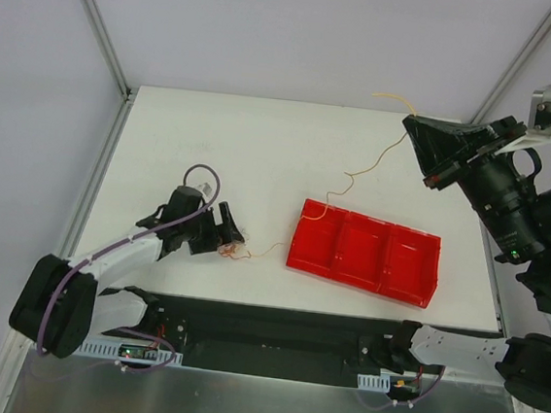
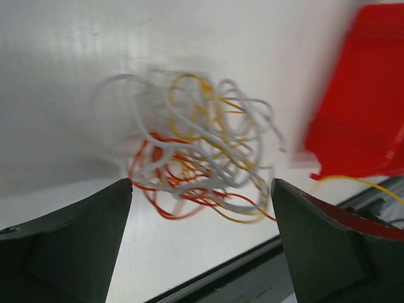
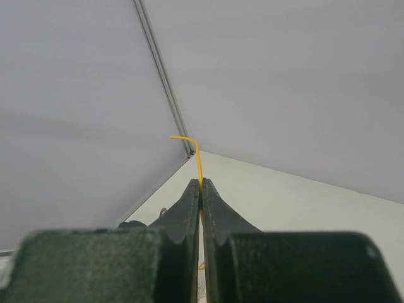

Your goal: Untangle the cables

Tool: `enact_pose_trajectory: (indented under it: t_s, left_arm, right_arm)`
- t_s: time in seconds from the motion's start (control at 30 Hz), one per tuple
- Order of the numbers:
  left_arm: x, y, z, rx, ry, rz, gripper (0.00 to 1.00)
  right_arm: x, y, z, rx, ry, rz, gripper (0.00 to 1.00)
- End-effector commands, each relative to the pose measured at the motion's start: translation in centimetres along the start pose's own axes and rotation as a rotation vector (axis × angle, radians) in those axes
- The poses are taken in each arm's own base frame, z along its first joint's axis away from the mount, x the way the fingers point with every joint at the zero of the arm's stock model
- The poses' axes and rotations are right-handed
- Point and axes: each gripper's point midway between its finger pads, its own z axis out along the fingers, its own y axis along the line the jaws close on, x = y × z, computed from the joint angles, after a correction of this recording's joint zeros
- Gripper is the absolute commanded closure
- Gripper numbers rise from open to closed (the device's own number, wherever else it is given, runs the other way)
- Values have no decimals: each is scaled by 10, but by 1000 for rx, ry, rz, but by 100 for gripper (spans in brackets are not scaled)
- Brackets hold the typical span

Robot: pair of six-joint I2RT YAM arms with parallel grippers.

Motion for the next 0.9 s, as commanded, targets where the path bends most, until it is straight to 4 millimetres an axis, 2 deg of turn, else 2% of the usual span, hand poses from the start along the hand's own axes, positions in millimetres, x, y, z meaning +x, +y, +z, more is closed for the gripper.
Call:
enact_pose_trajectory:
  t_s: [0.0, 0.2, 0.4, 0.5, 0.63, 0.73, 0.87]
  left_arm:
    - [-1, 46, 13, -247, 23, -62, 9]
    - [-12, 52, 20, -248, 71, -130, 6]
    - [-26, 57, 12, -279, -18, -137, 4]
    - [-29, 52, 10, -259, -15, -130, 6]
    - [-45, 24, -6, -178, -37, -40, 5]
    - [-70, -8, -34, -106, -144, 20, 1]
    - [-111, -57, -77, 10, -287, 84, 1]
  right_arm:
    - [-59, 3, -12, -24, -145, 29, 99]
    - [-109, 19, -30, -131, -254, 52, 99]
    - [-124, 14, -27, -96, -294, -4, 99]
    - [-121, 12, -23, -82, -288, -36, 99]
    - [-100, 5, -11, -26, -239, -70, 99]
    - [-84, 3, -1, -8, -199, -94, 99]
    - [-72, 4, 3, -7, -171, -105, 99]
